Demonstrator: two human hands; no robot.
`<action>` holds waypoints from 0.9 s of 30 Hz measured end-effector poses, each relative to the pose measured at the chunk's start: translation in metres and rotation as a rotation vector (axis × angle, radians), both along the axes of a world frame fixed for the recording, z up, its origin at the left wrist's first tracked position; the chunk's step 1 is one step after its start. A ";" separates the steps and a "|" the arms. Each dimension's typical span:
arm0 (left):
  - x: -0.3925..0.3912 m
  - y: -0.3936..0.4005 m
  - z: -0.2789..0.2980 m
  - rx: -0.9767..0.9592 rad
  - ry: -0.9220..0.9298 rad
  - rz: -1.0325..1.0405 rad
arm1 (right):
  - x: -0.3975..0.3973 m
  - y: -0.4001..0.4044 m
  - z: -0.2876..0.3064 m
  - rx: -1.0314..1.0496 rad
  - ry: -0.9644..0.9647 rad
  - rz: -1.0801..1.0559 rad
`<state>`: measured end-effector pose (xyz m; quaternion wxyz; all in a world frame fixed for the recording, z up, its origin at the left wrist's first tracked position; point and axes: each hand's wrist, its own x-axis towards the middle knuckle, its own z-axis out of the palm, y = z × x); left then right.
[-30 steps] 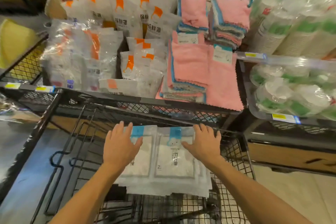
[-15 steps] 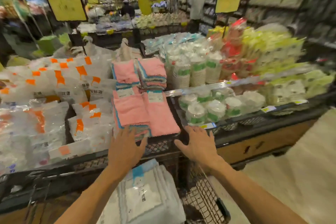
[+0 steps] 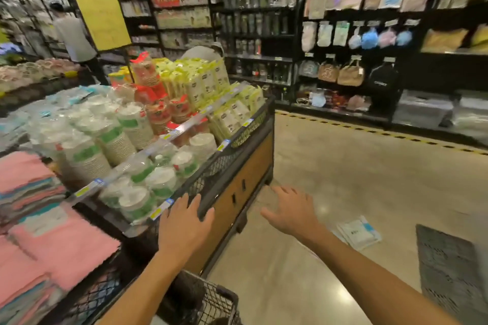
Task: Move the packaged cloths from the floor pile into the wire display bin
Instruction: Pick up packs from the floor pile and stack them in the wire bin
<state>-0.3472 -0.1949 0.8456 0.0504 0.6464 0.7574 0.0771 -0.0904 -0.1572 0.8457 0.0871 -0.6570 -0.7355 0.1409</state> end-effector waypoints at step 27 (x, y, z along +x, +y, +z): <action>0.357 0.284 -0.124 -0.303 0.064 -0.432 | 0.395 0.139 -0.125 -0.237 -0.009 -0.588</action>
